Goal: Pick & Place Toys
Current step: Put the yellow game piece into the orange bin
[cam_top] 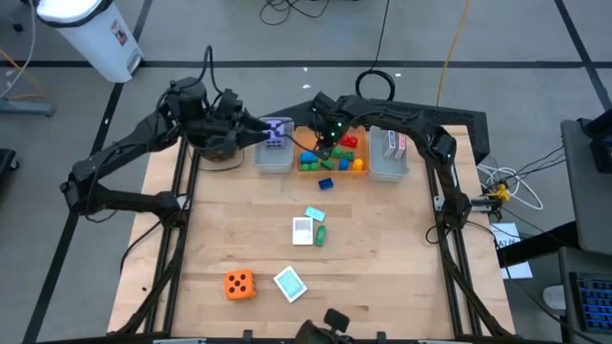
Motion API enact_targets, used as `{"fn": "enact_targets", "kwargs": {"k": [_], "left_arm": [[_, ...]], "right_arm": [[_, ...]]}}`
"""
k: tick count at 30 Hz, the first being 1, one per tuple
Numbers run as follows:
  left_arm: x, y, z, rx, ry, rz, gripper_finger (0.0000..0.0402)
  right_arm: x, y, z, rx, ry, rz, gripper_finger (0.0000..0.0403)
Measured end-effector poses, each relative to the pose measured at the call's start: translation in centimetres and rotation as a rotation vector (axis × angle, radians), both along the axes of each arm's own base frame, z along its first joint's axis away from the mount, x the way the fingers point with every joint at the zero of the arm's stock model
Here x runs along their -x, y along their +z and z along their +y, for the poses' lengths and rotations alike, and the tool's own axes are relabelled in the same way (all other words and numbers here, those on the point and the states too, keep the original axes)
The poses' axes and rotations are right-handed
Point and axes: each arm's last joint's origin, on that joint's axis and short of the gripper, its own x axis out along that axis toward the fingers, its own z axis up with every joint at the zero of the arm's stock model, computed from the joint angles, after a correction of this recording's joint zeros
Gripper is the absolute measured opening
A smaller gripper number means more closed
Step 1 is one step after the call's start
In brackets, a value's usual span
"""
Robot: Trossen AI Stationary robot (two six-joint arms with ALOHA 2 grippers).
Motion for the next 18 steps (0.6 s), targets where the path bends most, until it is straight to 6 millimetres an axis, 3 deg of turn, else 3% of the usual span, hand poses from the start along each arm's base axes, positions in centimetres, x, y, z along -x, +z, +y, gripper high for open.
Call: {"fn": "enact_targets", "kwargs": {"k": [18], "left_arm": [[-0.5, -0.1, -1.0, 0.047, -0.024, 0.016, 0.0202]], "right_arm": [[-2.0, -2.9, 0.9, 0.119, 0.066, 0.043, 0.0128]]}}
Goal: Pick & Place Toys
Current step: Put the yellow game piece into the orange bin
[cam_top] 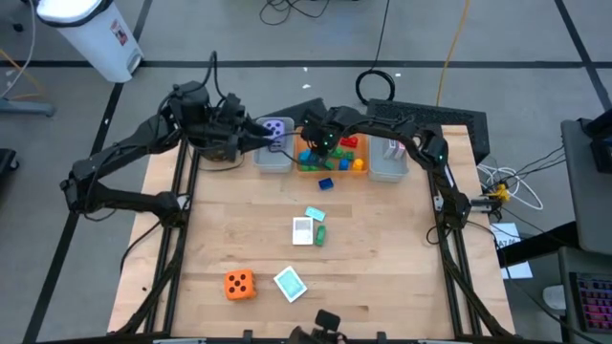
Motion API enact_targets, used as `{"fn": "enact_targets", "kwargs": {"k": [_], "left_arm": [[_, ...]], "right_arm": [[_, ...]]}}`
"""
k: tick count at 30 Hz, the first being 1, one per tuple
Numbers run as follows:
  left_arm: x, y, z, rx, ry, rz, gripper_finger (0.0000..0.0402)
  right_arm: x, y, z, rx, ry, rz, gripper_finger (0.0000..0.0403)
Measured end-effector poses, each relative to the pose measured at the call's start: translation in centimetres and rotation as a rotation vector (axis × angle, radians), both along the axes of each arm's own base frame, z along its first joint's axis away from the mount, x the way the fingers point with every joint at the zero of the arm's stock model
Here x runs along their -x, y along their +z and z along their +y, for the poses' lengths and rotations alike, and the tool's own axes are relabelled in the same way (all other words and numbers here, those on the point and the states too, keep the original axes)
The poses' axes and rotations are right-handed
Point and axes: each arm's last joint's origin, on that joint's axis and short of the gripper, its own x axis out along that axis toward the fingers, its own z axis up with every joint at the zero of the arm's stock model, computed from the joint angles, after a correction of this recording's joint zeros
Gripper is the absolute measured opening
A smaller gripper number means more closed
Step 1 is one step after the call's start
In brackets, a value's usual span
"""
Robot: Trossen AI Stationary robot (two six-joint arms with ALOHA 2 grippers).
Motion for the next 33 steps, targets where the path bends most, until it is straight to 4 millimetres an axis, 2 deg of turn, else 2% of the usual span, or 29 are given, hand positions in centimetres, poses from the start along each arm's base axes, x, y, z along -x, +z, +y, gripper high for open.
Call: {"fn": "enact_targets", "kwargs": {"k": [16, 24, 33], "left_arm": [[-0.4, -0.1, -0.6, 0.011, 0.023, 0.011, 0.0202], [-0.4, -0.1, -0.5, 0.006, 0.052, 0.017, 0.0202], [-0.4, -0.1, -0.5, 0.006, 0.055, 0.018, 0.0202]], "right_arm": [[1.2, -4.2, 0.6, -0.035, -0.014, 0.06, 0.0128], [1.2, -4.4, 0.6, -0.03, -0.011, 0.043, 0.0133], [1.2, -4.5, 0.7, -0.028, 0.017, 0.046, 0.0184]]}}
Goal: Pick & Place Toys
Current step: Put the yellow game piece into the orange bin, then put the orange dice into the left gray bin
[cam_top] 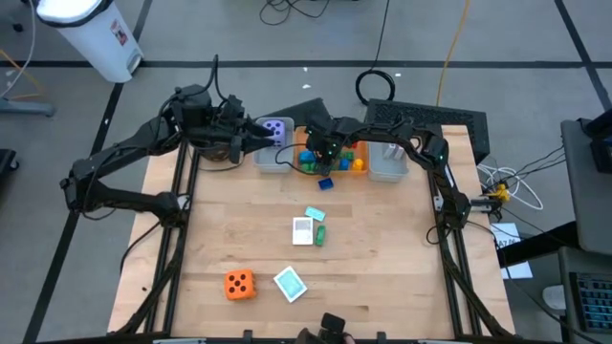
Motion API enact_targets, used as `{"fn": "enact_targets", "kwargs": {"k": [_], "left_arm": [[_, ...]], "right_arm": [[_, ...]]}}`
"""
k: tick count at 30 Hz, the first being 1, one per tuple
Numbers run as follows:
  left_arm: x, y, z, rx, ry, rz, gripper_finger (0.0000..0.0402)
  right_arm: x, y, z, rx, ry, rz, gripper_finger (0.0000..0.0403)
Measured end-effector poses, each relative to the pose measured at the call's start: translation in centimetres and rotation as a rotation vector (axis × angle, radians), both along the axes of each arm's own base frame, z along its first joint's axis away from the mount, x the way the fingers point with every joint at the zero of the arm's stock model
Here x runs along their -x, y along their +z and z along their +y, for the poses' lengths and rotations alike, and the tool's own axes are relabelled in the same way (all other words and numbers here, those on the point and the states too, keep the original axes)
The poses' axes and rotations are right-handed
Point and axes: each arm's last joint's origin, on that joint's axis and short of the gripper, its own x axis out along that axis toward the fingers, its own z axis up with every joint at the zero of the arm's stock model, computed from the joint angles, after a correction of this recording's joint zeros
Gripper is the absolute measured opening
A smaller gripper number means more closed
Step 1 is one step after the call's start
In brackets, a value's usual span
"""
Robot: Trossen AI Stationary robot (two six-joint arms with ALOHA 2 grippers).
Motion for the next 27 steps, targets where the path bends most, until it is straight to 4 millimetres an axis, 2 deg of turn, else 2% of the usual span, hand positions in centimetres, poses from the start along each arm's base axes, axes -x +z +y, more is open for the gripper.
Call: {"fn": "enact_targets", "kwargs": {"k": [6, 12, 21, 27], "left_arm": [[0.0, 0.0, 0.0, -0.001, 0.003, 0.0, 0.0202], [0.0, 0.0, 0.0, -0.006, 0.007, 0.001, 0.0202], [0.0, 0.0, 0.0, -0.005, 0.011, -0.003, 0.0202], [-0.1, 0.4, 0.1, -0.022, 0.012, -0.039, 0.0203]], "right_arm": [[0.0, 0.2, 0.0, -0.001, -0.013, -0.001, 0.0219], [-0.4, 2.0, -0.3, 0.018, -0.021, -0.041, 0.0235], [0.3, 6.4, 0.0, 0.076, -0.013, -0.14, 0.0229], [1.5, 11.1, 0.7, 0.152, 0.017, -0.247, 0.0232]]}}
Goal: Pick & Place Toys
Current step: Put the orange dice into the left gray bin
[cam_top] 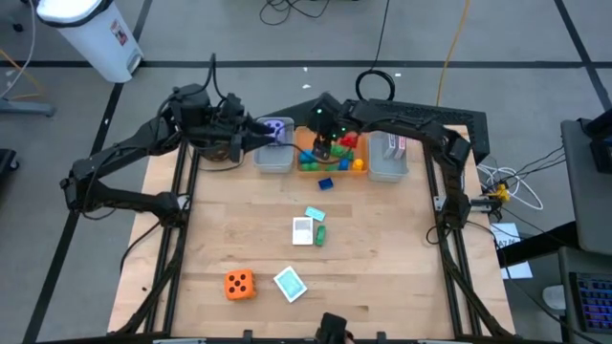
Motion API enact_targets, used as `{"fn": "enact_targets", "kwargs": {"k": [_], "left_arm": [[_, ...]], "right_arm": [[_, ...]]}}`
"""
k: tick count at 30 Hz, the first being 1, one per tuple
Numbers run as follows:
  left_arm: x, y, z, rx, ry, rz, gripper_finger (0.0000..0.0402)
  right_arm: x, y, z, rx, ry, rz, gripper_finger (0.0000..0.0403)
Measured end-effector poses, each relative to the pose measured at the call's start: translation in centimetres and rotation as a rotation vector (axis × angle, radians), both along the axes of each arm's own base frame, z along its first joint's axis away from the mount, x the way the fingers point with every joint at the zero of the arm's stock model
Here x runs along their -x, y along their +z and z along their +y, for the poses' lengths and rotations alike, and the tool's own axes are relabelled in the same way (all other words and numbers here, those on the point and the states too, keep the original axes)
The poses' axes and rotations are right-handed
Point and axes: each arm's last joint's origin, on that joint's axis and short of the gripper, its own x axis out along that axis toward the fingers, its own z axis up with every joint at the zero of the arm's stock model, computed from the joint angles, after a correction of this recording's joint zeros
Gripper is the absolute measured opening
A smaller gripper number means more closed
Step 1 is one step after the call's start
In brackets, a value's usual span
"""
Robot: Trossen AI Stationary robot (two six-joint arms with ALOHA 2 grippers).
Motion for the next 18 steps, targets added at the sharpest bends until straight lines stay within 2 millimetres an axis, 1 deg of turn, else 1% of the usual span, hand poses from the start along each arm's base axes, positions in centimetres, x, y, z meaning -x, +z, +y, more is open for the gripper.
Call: {"fn": "enact_targets", "kwargs": {"k": [3, 7, 10, 15, 18], "left_arm": [[-0.1, 0.4, 0.0, -0.022, -0.001, -0.041, 0.0203], [-0.1, 1.0, 0.1, -0.047, -0.001, -0.096, 0.0202], [-0.1, 1.4, 0.1, -0.015, 0.004, -0.134, 0.0202], [-0.1, 1.5, 0.0, 0.021, 0.002, -0.145, 0.0202], [-0.1, 1.5, 0.0, 0.024, -0.03, -0.146, 0.0202]], "right_arm": [[0.6, 2.5, 0.6, 0.042, 0.004, -0.079, 0.023], [1.8, 6.4, 1.9, 0.055, -0.041, -0.22, 0.0227], [2.8, 9.0, 3.0, 0.047, -0.079, -0.329, 0.0228], [4.6, 13.3, 5.4, 0.029, -0.106, -0.518, 0.023], [5.7, 15.2, 7.2, 0.013, -0.092, -0.586, 0.0226]]}}
